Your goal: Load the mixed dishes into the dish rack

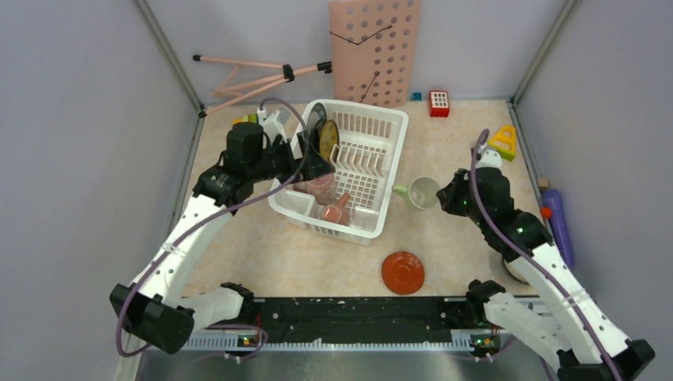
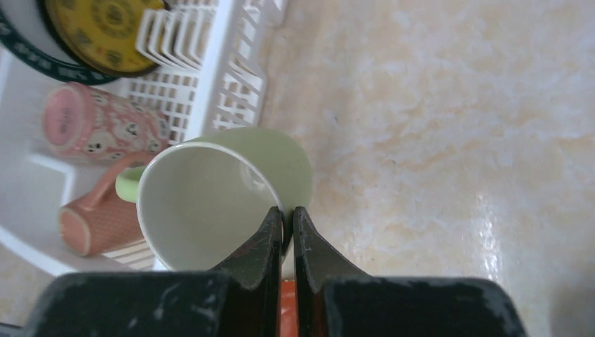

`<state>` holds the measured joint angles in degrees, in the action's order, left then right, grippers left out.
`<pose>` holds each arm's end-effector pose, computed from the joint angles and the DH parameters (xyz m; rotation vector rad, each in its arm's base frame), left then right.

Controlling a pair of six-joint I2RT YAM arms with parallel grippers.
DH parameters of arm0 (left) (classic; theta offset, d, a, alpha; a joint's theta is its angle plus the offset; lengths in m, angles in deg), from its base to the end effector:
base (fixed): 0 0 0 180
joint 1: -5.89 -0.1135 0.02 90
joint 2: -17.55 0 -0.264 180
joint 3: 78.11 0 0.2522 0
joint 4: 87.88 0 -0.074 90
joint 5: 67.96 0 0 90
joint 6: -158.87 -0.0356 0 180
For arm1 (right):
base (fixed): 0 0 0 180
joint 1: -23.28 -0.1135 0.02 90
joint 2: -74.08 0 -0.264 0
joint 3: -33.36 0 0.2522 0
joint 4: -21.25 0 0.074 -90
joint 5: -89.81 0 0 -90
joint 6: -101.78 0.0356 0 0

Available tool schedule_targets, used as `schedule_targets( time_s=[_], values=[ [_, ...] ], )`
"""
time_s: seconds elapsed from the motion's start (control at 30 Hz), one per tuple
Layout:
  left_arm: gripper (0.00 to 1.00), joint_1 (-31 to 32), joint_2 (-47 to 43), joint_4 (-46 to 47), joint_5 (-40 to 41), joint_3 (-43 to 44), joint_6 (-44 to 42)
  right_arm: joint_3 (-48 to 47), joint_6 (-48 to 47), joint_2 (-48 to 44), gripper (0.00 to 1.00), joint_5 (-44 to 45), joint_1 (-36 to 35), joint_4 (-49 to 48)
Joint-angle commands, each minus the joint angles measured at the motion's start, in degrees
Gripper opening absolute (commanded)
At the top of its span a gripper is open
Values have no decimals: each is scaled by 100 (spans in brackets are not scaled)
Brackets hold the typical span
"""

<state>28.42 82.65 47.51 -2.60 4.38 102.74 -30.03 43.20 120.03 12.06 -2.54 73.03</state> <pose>0.2198 -0.1072 0.3797 0.0726 2.1652 -1.0325 0.1535 0.0659 0.3175 0.2289 2.1629 0.3445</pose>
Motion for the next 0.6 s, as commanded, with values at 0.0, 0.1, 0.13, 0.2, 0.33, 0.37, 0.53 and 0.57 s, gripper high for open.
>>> schedule_targets(
  time_s=[0.0,0.1,0.13,0.2,0.33,0.37,0.53,0.57],
  values=[
    [94,-42,160,1099,-1119,-55,649,-471,-242,-618,0,-362,-19,-1363],
    [94,-61,228,1766,-1333,-159,1380,-505,-472,-777,0,-632,-24,-1739],
    [94,-62,237,2111,-1368,-256,1753,-510,-556,-793,0,-771,-20,-1887],
    [94,-55,253,2818,-1414,-527,2749,-501,-674,-771,0,-1241,-19,-2187],
    [94,-56,319,3397,-1183,-678,4067,-321,-621,-665,0,-2167,-21,-2924],
    [94,-58,351,3382,-1121,-683,4354,-202,-561,-647,0,-2381,-21,-3217],
    [94,-63,595,4306,-1438,-962,5740,456,-56,-477,0,-3400,-19,-5184],
    [94,-60,656,4536,-1546,-1027,5988,541,17,-403,0,-3515,-19,-5472]
  ],
)
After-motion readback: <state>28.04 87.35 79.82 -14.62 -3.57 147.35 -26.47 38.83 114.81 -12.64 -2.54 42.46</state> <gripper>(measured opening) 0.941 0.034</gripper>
